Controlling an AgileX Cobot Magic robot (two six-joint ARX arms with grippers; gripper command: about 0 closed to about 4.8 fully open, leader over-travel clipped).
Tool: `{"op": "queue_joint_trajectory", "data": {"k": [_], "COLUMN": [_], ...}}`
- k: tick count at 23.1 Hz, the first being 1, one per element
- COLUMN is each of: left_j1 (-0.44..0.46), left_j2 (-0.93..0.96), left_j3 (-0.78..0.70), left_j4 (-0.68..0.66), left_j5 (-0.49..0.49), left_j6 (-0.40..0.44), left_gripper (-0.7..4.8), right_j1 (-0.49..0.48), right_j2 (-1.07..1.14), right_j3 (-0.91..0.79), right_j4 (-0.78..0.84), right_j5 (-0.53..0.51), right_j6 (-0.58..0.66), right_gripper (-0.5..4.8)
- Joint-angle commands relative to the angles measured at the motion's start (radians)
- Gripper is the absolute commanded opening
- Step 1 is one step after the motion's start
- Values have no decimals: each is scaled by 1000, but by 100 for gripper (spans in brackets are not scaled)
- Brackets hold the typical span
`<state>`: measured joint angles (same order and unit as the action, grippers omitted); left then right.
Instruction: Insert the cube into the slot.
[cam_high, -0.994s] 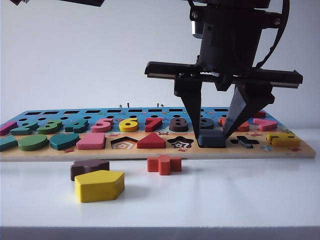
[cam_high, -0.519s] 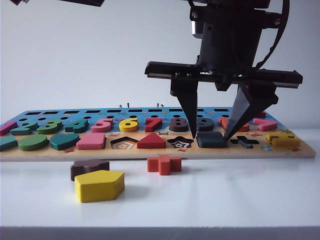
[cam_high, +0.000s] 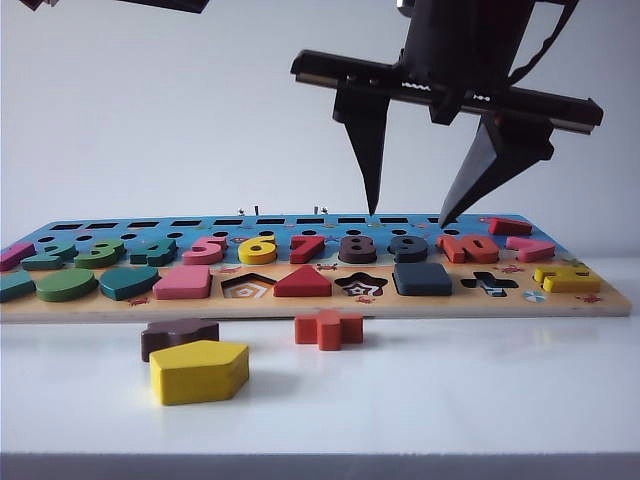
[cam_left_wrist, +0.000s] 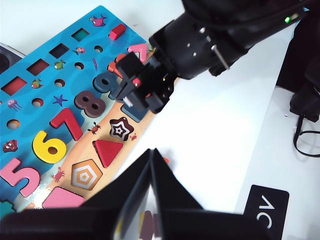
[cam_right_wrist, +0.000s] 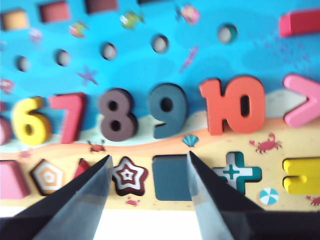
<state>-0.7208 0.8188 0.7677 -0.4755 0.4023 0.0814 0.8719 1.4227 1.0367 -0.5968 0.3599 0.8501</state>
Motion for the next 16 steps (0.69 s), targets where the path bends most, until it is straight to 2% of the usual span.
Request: {"op": "queue_joint_trajectory", "data": {"k": [1, 2, 7, 11, 16], "left_j1": [6, 6, 7, 26, 55], "left_j2": [-5, -8, -17, -35, -53], "left_j3": [2, 2, 2, 2, 1], "left_j4": [15, 18, 39, 50, 62], "left_j5": [-33, -47, -66, -82, -85], "left_j6": [5, 5, 5, 5, 5], "left_gripper": [17, 17, 17, 17, 17], "right_j1": [-2, -14, -58, -112, -183], "right_j2": [-56, -83, -145, -227, -366], "right_j3": [3, 3, 2, -15, -92], "right_j4": [10, 10, 5, 13, 35], "right_j5": [-6, -40, -165, -254, -297], "right_j6": [-102, -174, -305, -385, -432], "right_gripper": [274, 268, 235, 159, 68]}}
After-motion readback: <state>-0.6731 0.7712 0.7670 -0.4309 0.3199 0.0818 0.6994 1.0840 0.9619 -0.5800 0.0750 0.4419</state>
